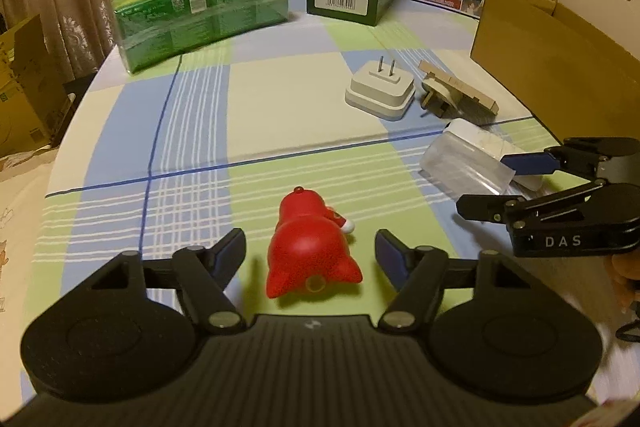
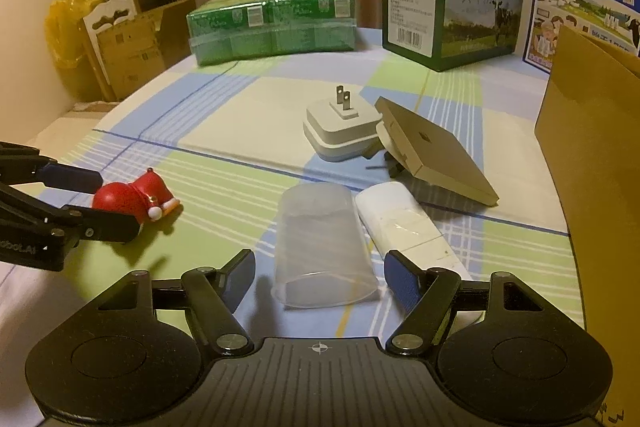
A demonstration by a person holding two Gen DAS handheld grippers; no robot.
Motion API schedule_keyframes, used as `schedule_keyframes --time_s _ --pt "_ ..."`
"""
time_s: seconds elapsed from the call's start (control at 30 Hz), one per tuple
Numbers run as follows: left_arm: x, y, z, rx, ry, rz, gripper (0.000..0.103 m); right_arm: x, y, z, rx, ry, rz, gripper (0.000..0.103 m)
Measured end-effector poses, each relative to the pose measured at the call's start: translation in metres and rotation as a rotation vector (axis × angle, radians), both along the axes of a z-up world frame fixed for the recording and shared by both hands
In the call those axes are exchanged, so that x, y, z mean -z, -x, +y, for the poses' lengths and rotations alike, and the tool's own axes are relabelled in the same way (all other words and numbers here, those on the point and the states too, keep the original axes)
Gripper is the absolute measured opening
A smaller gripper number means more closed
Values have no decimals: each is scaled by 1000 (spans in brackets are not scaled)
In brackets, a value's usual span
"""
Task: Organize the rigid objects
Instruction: 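Close the left tool on the red toy figure while the right tool grasps the clear plastic cup, then carry the red toy with the left tool while the right tool carries the cup to the cardboard box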
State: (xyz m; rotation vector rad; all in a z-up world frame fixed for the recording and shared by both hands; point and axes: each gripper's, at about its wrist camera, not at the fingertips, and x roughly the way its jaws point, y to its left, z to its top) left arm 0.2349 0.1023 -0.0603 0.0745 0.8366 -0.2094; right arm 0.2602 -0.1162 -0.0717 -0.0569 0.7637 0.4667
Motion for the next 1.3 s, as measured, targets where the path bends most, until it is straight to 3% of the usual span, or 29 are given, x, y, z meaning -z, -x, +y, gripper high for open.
schedule_keyframes --time_s 0.17,0.23,0.33,0.57,1.3 --pt "6 -8 1 -12 8 18 56 3 -2 2 -2 8 12 55" --pt "7 -9 1 -16 1 22 55 4 -2 2 -2 12 15 52" --pt "10 -10 0 -10 -3 33 46 3 -1 3 1 10 28 52" --pt "10 -8 0 -6 -5 36 45 0 6 3 7 1 70 52" --pt "19 -18 -6 -25 -26 41 46 2 4 5 22 4 48 52"
